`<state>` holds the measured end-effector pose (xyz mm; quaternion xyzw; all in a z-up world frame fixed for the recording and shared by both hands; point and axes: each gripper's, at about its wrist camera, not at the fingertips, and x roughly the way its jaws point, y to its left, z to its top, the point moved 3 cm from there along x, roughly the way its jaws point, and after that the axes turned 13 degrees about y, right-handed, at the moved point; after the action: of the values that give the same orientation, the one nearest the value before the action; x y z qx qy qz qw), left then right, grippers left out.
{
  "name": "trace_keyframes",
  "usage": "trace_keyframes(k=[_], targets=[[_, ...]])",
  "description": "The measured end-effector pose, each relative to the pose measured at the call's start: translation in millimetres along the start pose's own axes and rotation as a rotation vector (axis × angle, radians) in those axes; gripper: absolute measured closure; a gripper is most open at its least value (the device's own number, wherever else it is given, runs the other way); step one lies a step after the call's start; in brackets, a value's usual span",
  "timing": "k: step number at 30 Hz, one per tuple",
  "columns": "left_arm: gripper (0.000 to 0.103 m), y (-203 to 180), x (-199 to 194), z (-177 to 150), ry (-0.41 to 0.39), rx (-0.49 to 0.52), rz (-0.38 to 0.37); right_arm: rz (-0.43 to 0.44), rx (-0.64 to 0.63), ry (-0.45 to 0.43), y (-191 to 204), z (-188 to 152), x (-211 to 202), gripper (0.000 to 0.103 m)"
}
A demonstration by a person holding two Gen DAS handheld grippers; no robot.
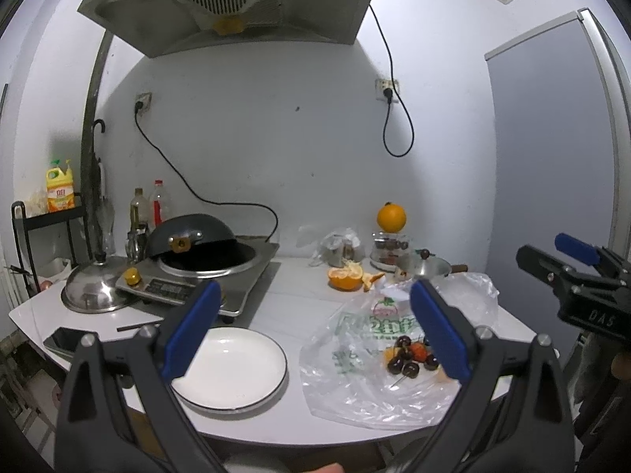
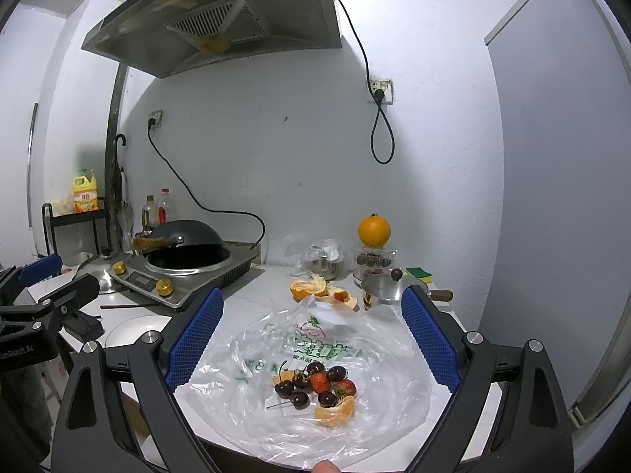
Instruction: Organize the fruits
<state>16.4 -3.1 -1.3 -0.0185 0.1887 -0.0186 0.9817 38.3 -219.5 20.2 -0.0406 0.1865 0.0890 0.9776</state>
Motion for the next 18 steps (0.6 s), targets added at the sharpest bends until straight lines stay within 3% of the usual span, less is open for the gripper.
trace_keyframes(k=[18], targets=[[0.005,-8.5,-2.2,2.1,0.003,0.013,-0.008,-0.012,0.022,-0.004,-9.5,-6.0,-3.9,0.009]])
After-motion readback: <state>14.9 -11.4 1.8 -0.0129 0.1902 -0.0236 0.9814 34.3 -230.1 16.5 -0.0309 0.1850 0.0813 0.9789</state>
